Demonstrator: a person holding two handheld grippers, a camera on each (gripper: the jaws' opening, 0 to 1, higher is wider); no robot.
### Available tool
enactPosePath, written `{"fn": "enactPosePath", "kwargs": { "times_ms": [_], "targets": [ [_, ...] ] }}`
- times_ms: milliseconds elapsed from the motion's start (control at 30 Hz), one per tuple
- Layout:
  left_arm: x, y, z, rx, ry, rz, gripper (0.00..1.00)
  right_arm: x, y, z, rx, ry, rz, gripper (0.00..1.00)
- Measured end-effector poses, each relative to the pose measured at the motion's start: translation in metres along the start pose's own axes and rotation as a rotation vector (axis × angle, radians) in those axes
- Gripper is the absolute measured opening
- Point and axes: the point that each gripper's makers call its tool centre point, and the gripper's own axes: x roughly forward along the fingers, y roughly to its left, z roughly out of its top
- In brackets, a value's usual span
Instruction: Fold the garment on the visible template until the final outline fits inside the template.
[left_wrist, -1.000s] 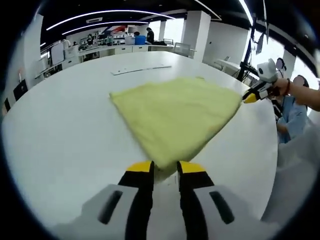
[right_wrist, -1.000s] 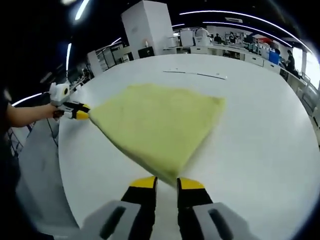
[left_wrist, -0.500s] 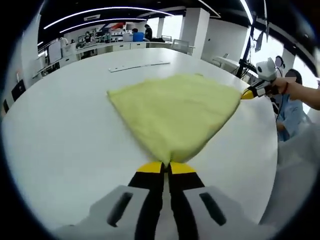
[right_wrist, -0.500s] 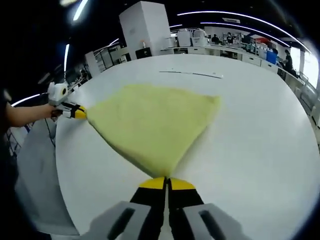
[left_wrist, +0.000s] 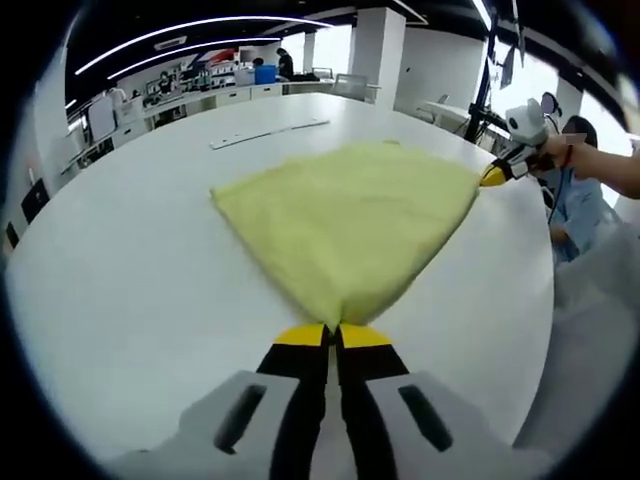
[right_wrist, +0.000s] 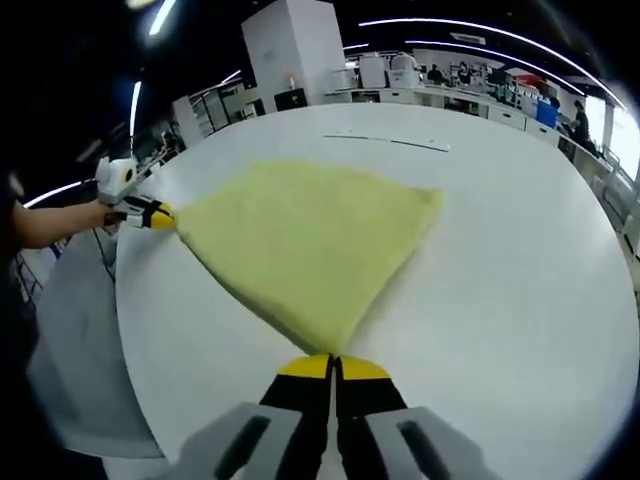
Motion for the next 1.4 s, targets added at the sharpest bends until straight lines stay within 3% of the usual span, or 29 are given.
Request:
{"fn": "enactPosePath", "kwargs": {
  "times_ms": [267, 500, 733, 900, 1067, 1167, 1400],
  "targets": [
    [-0.006, -0.006, -0.005, 0.004, 0.001, -0.004, 0.0, -0.006, 0.008, -0.008, 0.021, -0.008, 0.009, 0.0],
    [-0.011, -0.013, -0.01, -0.039, -0.017, 0.003, 0.0, -0.009, 0.011, -0.013, 0.014, -0.006, -0.004, 0.0],
    [-0.009, -0.013, -0.014, 0.0, -0.017, 0.025, 0.04, -0.007, 0.007, -0.012, -0.034, 0.008, -0.063, 0.0],
    [-0.014, -0.012, -0.007, -0.046, -0.06, 0.038, 0.26, -0.01, 0.008, 0.002, 0.031, -0.064, -0.06, 0.21],
    [-0.027, -0.011, 0.015, -0.124, -0.14, 0.055, 0.49, -0.018, 0.017, 0.019, 0.041, -0.122, -0.058, 0.48],
    [-0.035, -0.012, 0.023, -0.118, -0.16, 0.078, 0.59, -0.023, 0.021, 0.027, 0.041, -0.141, -0.066, 0.6],
    [-0.055, -0.018, 0.036, -0.151, -0.184, 0.114, 0.74, -0.041, 0.041, 0.044, 0.049, -0.181, -0.056, 0.75]
  ]
}}
